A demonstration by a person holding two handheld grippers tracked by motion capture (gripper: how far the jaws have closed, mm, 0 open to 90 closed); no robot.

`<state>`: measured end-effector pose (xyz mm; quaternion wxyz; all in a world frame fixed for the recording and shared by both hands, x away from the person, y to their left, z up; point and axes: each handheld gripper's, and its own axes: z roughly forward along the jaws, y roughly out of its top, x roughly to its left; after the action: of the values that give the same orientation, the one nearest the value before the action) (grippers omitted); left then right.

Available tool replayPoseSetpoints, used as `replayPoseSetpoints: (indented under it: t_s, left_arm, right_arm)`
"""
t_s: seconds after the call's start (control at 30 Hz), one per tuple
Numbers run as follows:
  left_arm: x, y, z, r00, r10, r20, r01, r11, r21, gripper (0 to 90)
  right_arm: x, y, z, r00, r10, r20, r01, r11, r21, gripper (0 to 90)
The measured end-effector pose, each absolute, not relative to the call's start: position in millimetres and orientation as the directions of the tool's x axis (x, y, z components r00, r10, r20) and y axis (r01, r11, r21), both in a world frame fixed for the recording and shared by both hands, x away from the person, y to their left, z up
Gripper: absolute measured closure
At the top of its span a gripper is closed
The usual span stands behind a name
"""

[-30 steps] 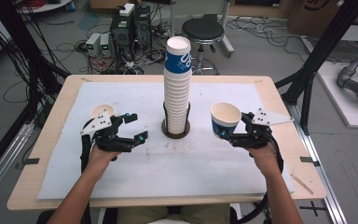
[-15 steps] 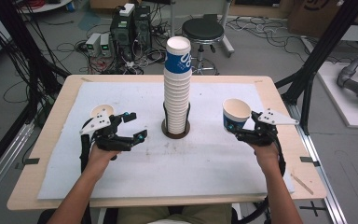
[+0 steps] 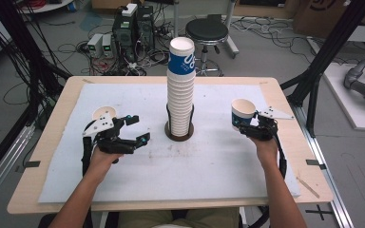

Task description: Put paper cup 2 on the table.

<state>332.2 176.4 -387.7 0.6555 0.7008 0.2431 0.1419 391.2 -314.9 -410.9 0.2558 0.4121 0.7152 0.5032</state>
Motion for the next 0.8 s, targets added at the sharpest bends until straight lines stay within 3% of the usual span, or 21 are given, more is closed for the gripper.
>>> replayPoseSetpoints:
  t_s: [0.37,0.8]
  left_arm:
    - [333,176,-393,0.842,0.522,-0.137,0.179,-0.03,0.983,16.0]
    - [333,178,-393,0.84,0.524,-0.138,0.183,-0.033,0.983,16.1]
  right_arm:
    - [404,-313,-439,-0.527,0.848,0.05,0.425,0.212,0.88,26.7]
    - [396,-321,-445,-0.549,0.83,0.097,0.475,0.214,0.854,20.2]
